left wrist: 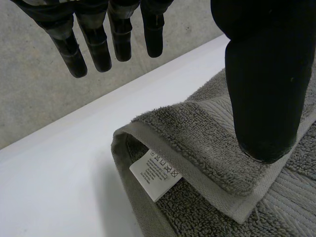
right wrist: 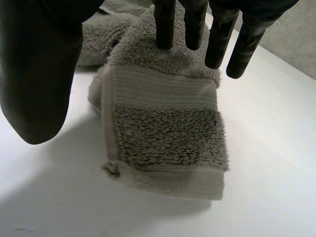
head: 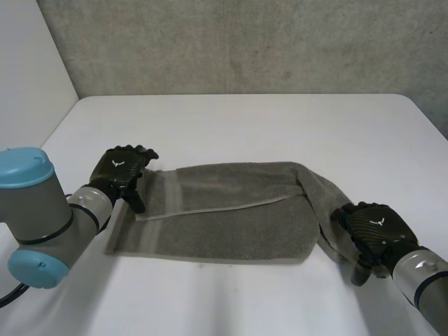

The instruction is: Fold the towel.

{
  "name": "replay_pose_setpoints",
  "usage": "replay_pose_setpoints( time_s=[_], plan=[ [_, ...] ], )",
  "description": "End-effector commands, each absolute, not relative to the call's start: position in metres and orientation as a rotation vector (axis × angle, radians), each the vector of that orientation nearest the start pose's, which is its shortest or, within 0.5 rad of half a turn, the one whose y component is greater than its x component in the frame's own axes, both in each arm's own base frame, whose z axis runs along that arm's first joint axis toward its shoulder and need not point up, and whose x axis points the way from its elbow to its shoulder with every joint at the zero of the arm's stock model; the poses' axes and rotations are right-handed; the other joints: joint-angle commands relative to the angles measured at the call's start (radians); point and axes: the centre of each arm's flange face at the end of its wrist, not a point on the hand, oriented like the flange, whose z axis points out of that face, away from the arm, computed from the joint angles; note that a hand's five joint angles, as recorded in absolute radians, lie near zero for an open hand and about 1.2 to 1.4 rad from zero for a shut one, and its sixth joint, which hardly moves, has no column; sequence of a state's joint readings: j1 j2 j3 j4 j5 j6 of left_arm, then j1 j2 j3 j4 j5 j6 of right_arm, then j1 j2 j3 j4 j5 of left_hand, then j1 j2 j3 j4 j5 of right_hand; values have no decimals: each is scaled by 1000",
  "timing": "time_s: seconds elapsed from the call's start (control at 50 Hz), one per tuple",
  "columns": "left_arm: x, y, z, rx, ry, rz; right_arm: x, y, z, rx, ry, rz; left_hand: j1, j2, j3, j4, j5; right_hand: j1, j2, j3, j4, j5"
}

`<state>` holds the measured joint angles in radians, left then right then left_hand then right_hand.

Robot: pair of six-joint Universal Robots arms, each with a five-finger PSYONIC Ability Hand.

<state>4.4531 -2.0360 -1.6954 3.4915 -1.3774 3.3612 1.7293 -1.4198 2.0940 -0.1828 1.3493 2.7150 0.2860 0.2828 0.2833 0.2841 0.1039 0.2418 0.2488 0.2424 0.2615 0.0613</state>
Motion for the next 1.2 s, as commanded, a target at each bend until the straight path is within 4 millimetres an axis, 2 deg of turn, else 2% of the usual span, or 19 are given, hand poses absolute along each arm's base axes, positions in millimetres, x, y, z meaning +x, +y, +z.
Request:
replay_pose_setpoints(
  time_s=[0.02, 0.26, 0.46, 0.58, 0.72, 0.8, 0.84, 0.86, 0.9, 0.92, 0.96, 0.98, 1.02, 1.04, 1.08, 1.12, 1.14, 1.18, 1.2],
  plan=[
    [-234, -303, 145, 810, 2494, -2035, 185, -228, 130, -1050, 2490, -1638, 16, 19, 18, 18, 23, 5, -3, 4, -15, 10],
    [-234, -302, 143, 811, 2501, -2027, 174, -251, 126, -1036, 2522, -1699, -23, -19, -20, -21, -15, 178, 171, 177, 158, 184],
    [-234, -301, 143, 811, 2504, -2023, 166, -264, 134, -997, 2513, -1763, -28, -25, -26, -27, -21, 284, 277, 283, 264, 290],
    [-233, -298, 141, 814, 2512, -2011, 167, -270, 140, -997, 2496, -1790, -26, -22, -23, -24, -18, 516, 508, 515, 496, 521],
    [-235, -291, 139, 831, 2528, -1996, 171, -275, 147, -1020, 2432, -1819, -26, -22, -23, -24, -18, 1154, 1147, 1153, 1134, 1160],
    [-236, -288, 138, 842, 2537, -1988, 173, -279, 152, -1027, 2396, -1845, -23, -19, -20, -21, -15, 1154, 1147, 1154, 1135, 1160],
    [-237, -286, 137, 852, 2542, -1981, 174, -284, 172, -1011, 2348, -1934, -23, -19, -20, -21, -15, 1154, 1147, 1154, 1135, 1160],
    [-239, -283, 136, 863, 2546, -1979, 174, -284, 172, -1011, 2348, -1935, -20, -17, -17, -18, -12, 1154, 1147, 1154, 1135, 1160],
    [-243, -277, 135, 891, 2557, -1971, 175, -285, 200, -998, 2283, -2036, -20, -16, -17, -18, -12, 1154, 1147, 1154, 1135, 1160],
    [-243, -277, 135, 891, 2557, -1971, 175, -285, 200, -998, 2282, -2036, -20, -16, -17, -18, -12, 1154, 1147, 1154, 1135, 1160],
    [-248, -271, 134, 917, 2563, -1971, 179, -283, 222, -985, 2237, -2080, -17, -14, -14, -15, -9, 1154, 1147, 1154, 1135, 1160],
    [-248, -271, 134, 917, 2563, -1971, 179, -283, 222, -985, 2236, -2080, -17, -14, -14, -15, -9, 1154, 1147, 1154, 1135, 1160],
    [-254, -266, 134, 945, 2569, -1972, 190, -278, 246, -972, 2169, -2092, -17, -14, -14, -15, -9, 1154, 1147, 1154, 1135, 1160],
    [-254, -266, 134, 946, 2569, -1972, 190, -278, 246, -972, 2168, -2092, -17, -14, -14, -15, -9, 1154, 1147, 1154, 1135, 1160],
    [-257, -263, 133, 957, 2576, -1973, 196, -273, 275, -928, 2094, -2133, -17, -14, -14, -15, -9, 1154, 1147, 1154, 1135, 1160],
    [-262, -258, 133, 959, 2600, -1981, 199, -270, 289, -910, 2054, -2162, -14, -11, -11, -12, -6, 1154, 1147, 1154, 1135, 1160],
    [-262, -258, 133, 959, 2600, -1981, 199, -270, 289, -910, 2054, -2162, -14, -11, -11, -12, -6, 1154, 1147, 1154, 1135, 1160],
    [-266, -254, 133, 946, 2634, -1991, 202, -267, 313, -893, 1984, -2213, -11, -8, -8, -9, -3, 1154, 1147, 1154, 1135, 1160],
    [-266, -254, 133, 945, 2634, -1991, 202, -267, 313, -893, 1984, -2214, -11, -8, -8, -9, -3, 1154, 1147, 1154, 1135, 1160]
  ],
)
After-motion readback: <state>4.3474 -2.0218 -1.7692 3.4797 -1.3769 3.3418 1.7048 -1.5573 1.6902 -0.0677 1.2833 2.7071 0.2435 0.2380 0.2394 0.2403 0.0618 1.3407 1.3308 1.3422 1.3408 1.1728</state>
